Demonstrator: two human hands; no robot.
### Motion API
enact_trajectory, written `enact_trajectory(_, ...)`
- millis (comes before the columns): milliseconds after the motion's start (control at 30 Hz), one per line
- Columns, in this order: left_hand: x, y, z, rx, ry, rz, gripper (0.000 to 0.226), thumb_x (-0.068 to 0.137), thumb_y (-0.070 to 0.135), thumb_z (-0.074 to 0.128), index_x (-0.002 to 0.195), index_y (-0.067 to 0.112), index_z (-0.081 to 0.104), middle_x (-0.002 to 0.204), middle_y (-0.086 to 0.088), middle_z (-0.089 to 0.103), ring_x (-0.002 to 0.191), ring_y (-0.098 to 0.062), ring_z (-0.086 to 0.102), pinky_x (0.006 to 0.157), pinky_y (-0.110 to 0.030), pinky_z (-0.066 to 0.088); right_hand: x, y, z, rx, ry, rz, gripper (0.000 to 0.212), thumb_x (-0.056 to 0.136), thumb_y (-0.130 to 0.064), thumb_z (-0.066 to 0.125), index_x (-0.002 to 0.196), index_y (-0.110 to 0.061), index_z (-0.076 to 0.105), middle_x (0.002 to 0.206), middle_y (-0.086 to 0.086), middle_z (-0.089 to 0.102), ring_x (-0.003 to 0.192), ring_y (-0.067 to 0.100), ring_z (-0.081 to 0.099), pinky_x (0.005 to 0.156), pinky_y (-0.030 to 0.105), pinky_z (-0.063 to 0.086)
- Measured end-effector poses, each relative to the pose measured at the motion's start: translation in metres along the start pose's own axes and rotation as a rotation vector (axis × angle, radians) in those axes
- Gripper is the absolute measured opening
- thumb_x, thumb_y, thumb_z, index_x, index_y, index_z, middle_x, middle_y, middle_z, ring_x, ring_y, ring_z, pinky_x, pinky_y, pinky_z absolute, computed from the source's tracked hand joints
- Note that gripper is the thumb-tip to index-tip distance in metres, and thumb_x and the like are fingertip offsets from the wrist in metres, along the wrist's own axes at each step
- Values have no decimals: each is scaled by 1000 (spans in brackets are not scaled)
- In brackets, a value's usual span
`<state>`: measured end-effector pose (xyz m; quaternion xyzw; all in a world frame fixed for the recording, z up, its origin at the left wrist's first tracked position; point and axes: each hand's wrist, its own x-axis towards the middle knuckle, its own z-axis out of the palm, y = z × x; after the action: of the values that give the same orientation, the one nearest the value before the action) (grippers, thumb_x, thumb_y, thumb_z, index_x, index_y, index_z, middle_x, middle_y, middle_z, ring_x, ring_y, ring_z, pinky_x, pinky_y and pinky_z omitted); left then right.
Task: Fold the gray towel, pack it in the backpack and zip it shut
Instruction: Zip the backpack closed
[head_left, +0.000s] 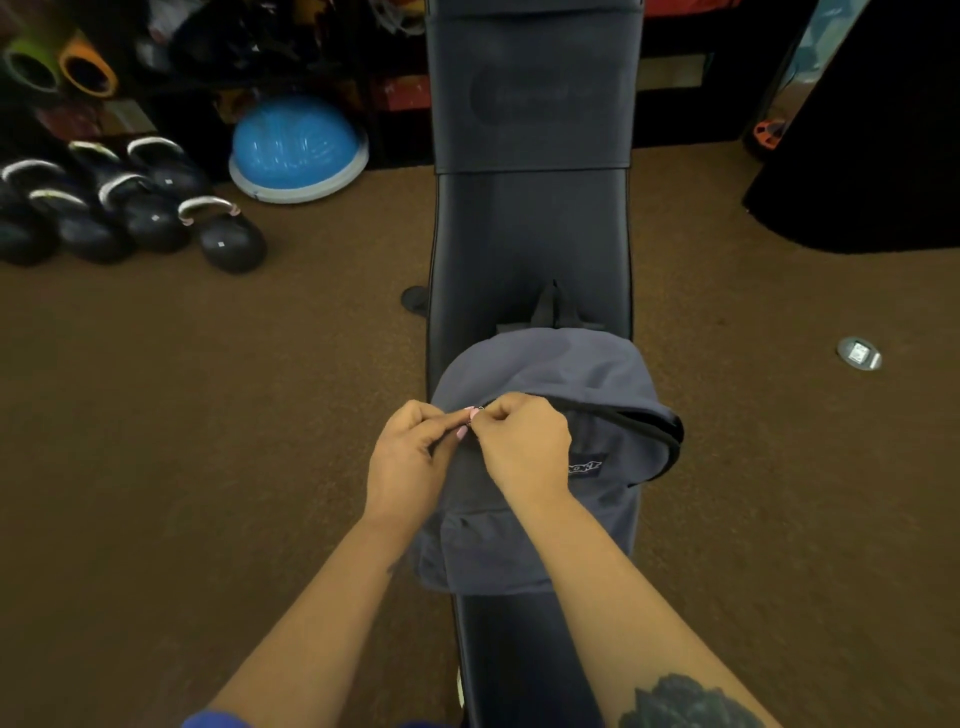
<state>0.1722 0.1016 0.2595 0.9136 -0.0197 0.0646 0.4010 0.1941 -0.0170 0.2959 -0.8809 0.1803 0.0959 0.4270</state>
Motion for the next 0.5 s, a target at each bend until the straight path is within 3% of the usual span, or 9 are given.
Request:
enact_trajectory(200, 0, 0, -3, 38, 2, -3, 25, 87, 14, 62, 111, 20, 70, 94, 6, 60, 91, -9, 58, 83, -18, 49, 3, 5, -8, 6, 128, -36, 21, 91, -29, 55, 79, -13, 64, 79, 2, 68, 74, 20, 61, 62, 28, 42)
enact_trajectory(333, 2, -2, -5, 52, 5, -9, 24, 88, 14, 62, 111, 18, 70, 93, 6, 59, 92, -10, 58, 85, -21, 49, 11, 13, -26, 150, 162, 34, 25, 91, -28, 55, 78, -10, 66, 73, 6, 70, 70, 22, 64, 63, 35, 53)
enact_trajectory(500, 3, -3, -7, 62, -21, -23, 24, 89, 15, 61, 110, 18, 70, 90, 9, 57, 92, -10, 57, 84, -18, 46, 24, 31, -48, 339, 181, 163, 25, 88, -26, 59, 64, -22, 65, 59, -3, 66, 59, 20, 62, 65, 40, 58)
